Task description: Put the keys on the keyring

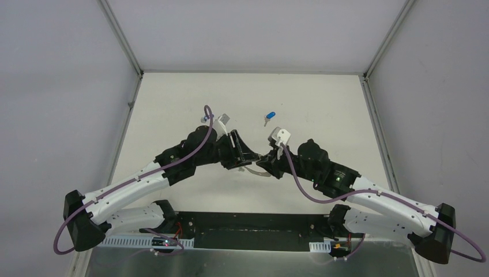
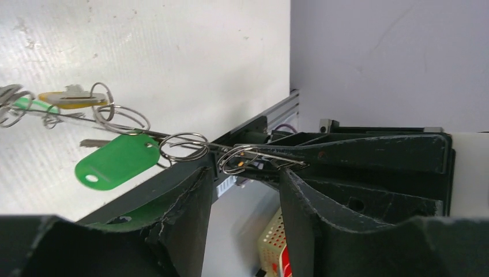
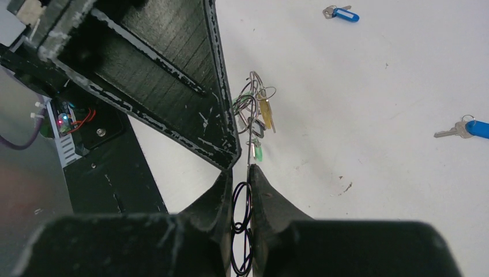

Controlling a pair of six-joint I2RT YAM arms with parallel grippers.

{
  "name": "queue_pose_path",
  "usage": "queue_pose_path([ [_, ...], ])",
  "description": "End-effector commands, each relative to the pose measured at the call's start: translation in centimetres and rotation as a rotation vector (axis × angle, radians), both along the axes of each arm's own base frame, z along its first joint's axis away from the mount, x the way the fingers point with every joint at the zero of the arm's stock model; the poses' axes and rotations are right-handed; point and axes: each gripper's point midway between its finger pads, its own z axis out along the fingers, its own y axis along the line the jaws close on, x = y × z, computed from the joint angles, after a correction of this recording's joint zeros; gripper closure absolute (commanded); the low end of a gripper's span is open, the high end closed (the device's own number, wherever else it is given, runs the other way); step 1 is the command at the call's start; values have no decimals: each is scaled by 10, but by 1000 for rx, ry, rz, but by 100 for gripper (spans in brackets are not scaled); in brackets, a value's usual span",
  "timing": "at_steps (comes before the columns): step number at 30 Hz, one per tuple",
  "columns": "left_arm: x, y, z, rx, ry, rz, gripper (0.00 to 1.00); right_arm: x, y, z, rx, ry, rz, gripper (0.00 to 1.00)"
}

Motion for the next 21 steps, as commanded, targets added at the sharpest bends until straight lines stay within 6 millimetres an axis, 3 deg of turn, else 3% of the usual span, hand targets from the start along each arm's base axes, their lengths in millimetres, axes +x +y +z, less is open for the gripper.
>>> queue_pose_path([
  [1,17,-9,52,-200,-63,76,54,7,5,45,171,-40,-45,100],
  [11,28,8,53,-200,-122,169,55,7,4,51,200,-35,-55,100],
  [21,25,25,57,-119,-170,178,56,8,6,54,192,-56,-48,100],
])
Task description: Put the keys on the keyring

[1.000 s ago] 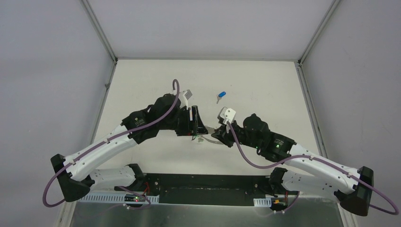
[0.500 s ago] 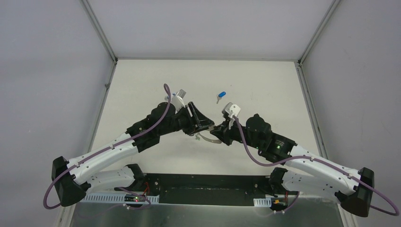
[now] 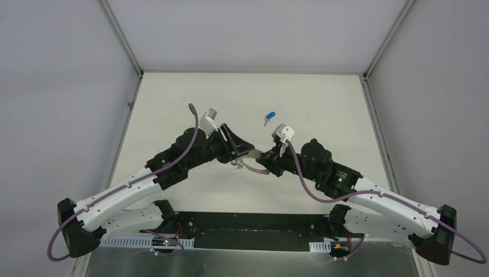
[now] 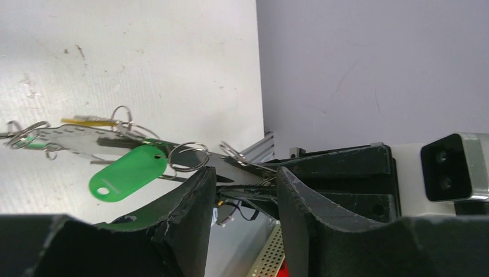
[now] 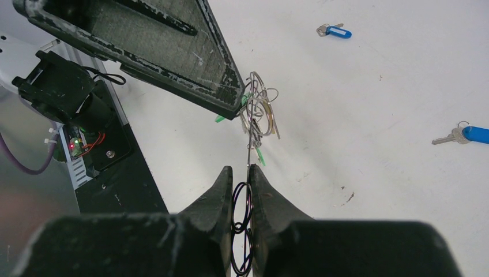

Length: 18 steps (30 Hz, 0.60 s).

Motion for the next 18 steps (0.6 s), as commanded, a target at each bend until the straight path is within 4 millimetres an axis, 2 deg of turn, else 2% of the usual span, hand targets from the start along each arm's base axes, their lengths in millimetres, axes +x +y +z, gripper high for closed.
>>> queue_pose_path([
  [1,3,14,23,26,-80,27,56,4,5,36,103,-70,0,100],
  [10,-8,15,45,234,-160,-108,51,-3,4,29,52,-132,67,100],
  [15,-9,13,39,416,-149,-220,44,-9,2,18,-29,-219,153,100],
  [18,-10,9,33,465,-110,-298,42,-13,-1,12,-72,-292,203,100],
])
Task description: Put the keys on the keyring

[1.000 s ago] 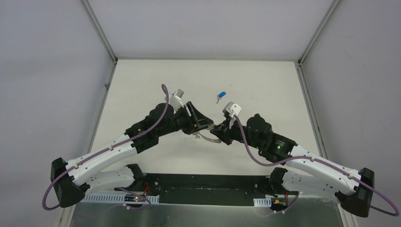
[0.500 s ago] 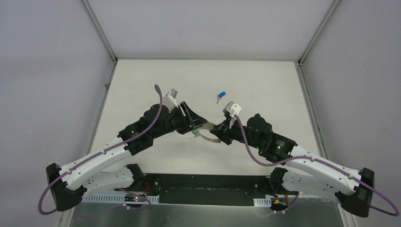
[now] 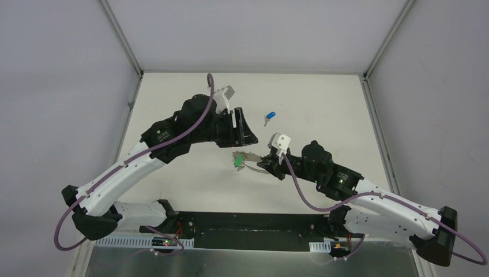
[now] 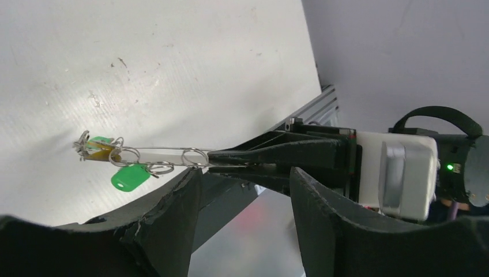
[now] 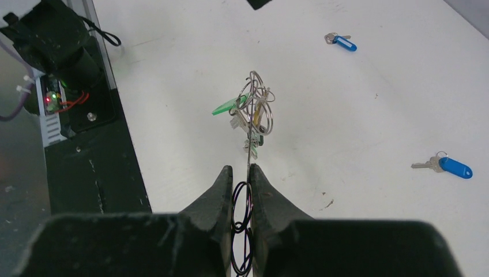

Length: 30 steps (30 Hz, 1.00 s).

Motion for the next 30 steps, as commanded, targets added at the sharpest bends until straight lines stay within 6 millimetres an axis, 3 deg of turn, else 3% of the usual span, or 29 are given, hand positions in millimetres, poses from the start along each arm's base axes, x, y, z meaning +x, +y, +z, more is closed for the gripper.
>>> queue_pose_path([
  [1,-8,7,-24,163,72,-139,41,-6,-2,15,-4,-180,106,100],
  [7,-9,-1,-40,137,206,-225,41,-10,-8,10,-40,-258,148,100],
  [16,-14,-13,-59,53,281,-295,41,-29,-1,9,-21,-264,272,100],
  [24,-14,-20,-73,17,316,-308,41,-33,0,12,-12,-265,290,100],
  [30,-19,-26,-73,-17,357,-345,51,-30,-1,12,-11,-255,271,100],
])
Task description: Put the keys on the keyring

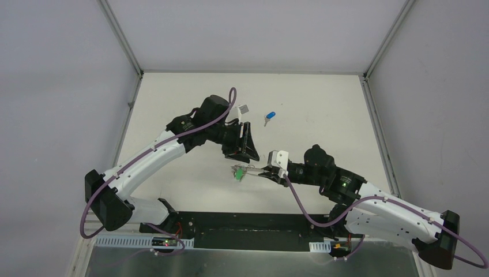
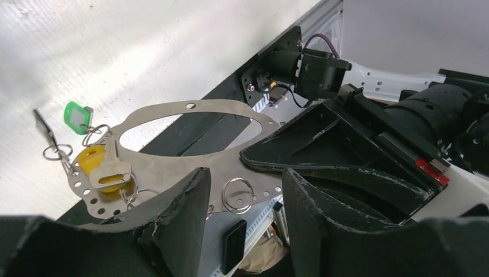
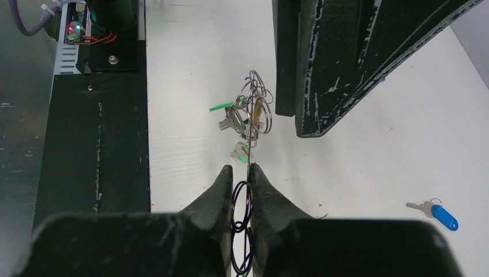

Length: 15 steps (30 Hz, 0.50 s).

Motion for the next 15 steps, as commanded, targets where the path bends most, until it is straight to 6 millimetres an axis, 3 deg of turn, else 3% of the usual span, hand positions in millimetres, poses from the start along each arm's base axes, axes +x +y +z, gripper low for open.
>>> queue_pose_path([
  [1,-2,-10,16,-90,5,-35,54,2,5,29,90,-56,7,100],
  [10,-8,-8,24,-114,8,-53,64,7,5,29,84,-48,-23,100],
  [15,2,1,24,-74,-73,11,49,6,5,28,84,-43,-19,100],
])
